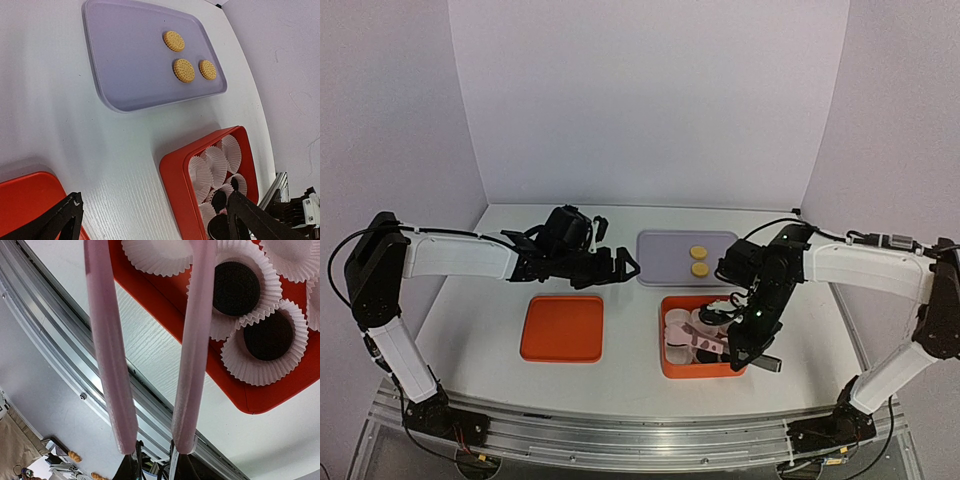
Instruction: Pack the cookies
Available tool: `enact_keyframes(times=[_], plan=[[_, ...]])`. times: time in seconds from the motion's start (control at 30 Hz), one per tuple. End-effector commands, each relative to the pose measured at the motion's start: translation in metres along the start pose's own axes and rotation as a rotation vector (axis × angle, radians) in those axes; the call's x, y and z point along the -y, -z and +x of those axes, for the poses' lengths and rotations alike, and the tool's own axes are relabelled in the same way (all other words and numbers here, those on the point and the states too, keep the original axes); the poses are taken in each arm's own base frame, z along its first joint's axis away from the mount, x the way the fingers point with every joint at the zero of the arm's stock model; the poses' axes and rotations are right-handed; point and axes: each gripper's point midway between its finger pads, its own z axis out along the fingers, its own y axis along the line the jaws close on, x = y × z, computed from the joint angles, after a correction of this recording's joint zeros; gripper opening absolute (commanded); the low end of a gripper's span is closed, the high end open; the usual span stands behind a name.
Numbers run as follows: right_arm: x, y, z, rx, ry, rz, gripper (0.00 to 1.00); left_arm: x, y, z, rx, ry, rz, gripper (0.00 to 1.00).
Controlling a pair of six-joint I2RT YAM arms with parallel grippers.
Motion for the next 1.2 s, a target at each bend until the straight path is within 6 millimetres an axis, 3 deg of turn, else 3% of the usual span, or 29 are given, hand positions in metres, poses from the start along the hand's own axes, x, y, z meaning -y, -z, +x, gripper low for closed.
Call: enact_keyframes(times=[0.0,0.5,1.17], plan=[[-0.002,-0.004,-0.004,-0.013,-0.006,-0.011,0.0,0.013,0.006,-0.011,0.027,-0.004,0.035,1.0],[0.01,-0.013,-0.013,-0.036,-0.047,0.05,0.0,0.014,0.009,-0.01,0.025,-0.004,0.038,1.0],[0.007,-0.023,-0.029,-0.007,-0.022,0.014,0.02,0.013,0.008,-0.01,0.029,0.001,0.041,1.0]])
